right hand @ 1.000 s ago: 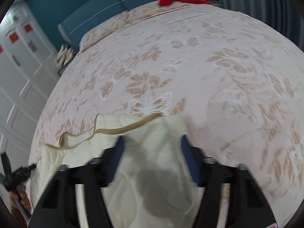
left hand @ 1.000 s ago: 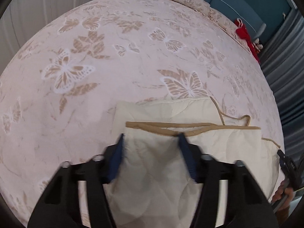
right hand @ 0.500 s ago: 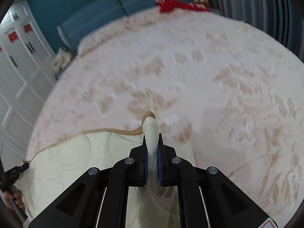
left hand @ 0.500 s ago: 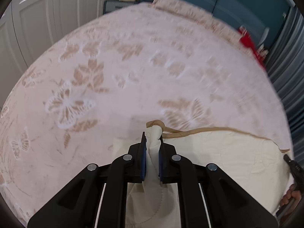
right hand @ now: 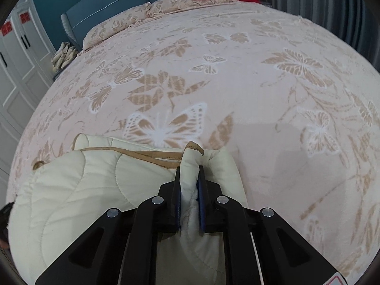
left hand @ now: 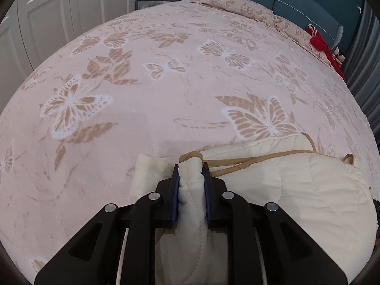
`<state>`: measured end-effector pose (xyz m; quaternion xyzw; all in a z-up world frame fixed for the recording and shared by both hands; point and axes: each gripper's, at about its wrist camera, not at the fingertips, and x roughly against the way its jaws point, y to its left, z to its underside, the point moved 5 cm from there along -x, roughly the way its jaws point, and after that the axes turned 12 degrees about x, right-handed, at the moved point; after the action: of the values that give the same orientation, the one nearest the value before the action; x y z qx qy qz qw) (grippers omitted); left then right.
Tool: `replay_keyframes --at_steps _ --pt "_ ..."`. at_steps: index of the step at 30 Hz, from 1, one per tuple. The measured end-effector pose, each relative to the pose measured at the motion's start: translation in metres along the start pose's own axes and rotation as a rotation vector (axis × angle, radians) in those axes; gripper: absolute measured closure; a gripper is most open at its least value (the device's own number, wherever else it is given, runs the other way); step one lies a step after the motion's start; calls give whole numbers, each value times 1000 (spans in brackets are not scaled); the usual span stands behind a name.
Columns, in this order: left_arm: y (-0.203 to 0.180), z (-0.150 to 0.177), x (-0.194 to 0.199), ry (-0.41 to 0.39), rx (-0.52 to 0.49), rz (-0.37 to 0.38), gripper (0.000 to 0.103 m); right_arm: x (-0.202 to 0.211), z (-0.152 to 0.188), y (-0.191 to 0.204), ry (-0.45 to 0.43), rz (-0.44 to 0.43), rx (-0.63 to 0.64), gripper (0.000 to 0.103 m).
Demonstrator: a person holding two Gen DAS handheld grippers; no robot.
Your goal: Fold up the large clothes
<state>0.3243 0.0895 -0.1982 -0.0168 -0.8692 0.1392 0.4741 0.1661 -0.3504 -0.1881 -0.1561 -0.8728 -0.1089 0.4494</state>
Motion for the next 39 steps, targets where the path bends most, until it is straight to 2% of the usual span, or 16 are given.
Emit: replay_keyframes --at_steps 2,4,5,6,7,8,10,13,16,18,21,24,28,30,33,39 --pt "0 -1 3 -6 3 -3 81 2 0 0 -7 -5 -3 91" --pt "5 -8 17 -23 18 -40 66 7 -4 -5 3 -17 -19 89" --pt "8 -11 27 -43 31 -64 42 19 -8 -11 6 -6 -40 78" --pt "16 -19 48 -95 55 -98 29 30 -11 -18 -4 15 -62 62" --pt "26 -27 74 -174 84 -108 11 47 -15 -26 -39 32 -91 56" --pt "32 -33 94 -234 101 -95 9 74 -19 -36 -105 45 -128 50" --pt "39 -45 129 -298 110 -55 9 111 -26 -43 -187 69 -147 47" --pt "22 -56 160 -295 97 11 10 141 -39 -16 -247 -30 -105 47" --pt "-41 -36 152 -180 -8 175 12 136 -44 56 -213 -185 41 60" --pt "-77 -15 134 -87 -95 217 21 123 -38 106 -162 -268 133 72" --pt "-124 27 98 0 -259 174 34 99 -24 164 -91 -311 257 84" --pt "-141 48 70 43 -282 143 36 71 -17 189 -16 -319 284 85" --pt "-143 58 39 64 -275 83 41 41 -15 195 35 -248 318 88" --pt "-142 57 28 69 -269 73 44 22 -12 193 76 -236 314 97" --pt "-139 58 13 80 -255 66 49 1 -3 189 111 -242 289 103" --pt "-141 68 -2 33 -291 27 49 -23 9 190 122 -242 278 103"
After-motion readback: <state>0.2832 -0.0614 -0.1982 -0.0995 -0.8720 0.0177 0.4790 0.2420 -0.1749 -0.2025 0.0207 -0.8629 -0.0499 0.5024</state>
